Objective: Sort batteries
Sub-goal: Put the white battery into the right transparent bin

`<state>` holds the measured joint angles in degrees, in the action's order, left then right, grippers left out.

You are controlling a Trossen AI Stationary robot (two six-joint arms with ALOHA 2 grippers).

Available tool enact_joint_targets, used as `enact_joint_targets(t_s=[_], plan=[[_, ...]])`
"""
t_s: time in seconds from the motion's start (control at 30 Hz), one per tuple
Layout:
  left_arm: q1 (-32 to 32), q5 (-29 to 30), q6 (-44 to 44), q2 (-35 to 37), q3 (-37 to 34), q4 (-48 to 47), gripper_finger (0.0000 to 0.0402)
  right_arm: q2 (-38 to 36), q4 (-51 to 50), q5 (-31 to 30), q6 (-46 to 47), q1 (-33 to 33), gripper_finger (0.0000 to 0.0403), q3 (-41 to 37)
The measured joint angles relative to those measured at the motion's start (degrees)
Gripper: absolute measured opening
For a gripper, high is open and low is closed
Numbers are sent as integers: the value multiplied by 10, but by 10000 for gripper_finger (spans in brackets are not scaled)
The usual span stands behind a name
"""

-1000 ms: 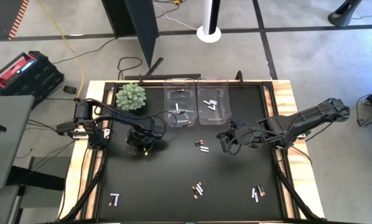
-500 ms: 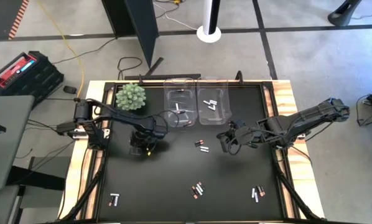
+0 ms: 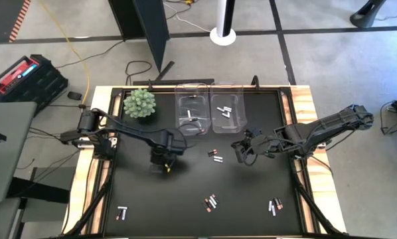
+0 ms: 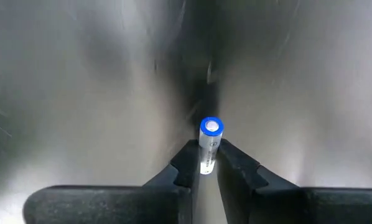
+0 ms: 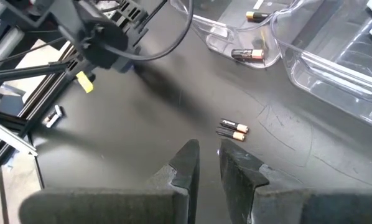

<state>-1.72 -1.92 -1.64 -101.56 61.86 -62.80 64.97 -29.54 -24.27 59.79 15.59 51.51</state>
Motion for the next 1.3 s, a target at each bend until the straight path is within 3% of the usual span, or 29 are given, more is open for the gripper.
enact_joint_targets(t_s=[0.43, 0.73, 1.03, 1.3], plan=[[-15, 0, -12, 1, 94, 81, 39, 0, 0, 0, -5, 9, 82, 0], [-8, 3, -4, 1, 159, 237, 39, 0, -2, 0, -14, 41, 82, 0], [54, 7, -11, 1, 187, 388, 39, 0, -1, 0, -13, 60, 82, 0], [126, 7, 19, 1, 236, 408, 39, 0, 0, 0, 1, 65, 82, 0]])
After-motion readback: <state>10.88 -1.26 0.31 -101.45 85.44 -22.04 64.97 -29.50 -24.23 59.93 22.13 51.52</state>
